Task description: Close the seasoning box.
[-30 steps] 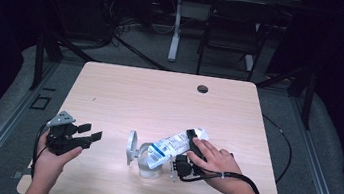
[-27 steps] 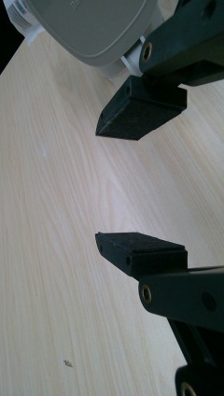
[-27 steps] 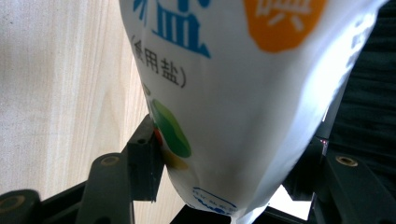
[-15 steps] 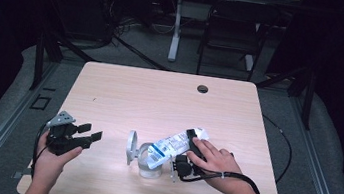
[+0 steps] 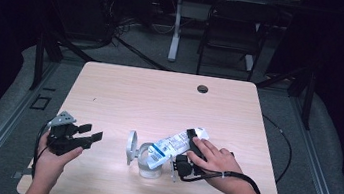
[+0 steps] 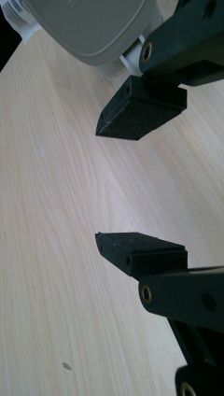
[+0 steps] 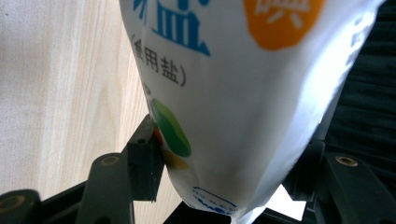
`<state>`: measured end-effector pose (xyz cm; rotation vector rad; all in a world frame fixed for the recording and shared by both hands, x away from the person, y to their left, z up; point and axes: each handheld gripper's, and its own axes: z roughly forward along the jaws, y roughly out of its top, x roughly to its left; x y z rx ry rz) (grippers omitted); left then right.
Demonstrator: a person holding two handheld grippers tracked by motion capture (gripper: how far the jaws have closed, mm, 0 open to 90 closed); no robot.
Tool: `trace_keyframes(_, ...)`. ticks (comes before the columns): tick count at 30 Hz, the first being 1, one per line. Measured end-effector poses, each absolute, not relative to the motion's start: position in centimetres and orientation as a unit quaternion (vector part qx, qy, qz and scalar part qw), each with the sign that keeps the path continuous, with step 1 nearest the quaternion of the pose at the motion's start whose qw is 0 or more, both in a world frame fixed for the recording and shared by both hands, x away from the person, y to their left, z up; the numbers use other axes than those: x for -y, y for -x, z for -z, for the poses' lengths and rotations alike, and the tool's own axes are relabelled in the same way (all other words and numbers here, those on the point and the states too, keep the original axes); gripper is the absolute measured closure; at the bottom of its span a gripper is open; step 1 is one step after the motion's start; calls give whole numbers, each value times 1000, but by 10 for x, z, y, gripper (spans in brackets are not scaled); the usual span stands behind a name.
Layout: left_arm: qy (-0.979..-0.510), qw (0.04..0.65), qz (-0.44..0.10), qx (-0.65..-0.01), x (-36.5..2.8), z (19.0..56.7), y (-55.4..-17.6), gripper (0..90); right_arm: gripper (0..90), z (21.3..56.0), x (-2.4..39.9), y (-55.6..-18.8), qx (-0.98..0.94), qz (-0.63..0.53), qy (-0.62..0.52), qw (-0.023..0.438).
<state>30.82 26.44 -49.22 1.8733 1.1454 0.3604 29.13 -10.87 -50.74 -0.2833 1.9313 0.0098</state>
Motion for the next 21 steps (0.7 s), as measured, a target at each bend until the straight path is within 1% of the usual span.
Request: trace_keyframes(21,-750,446,-147,-466,-266,492,-308,422,418,507,108,-292,-818,-1,127,561)
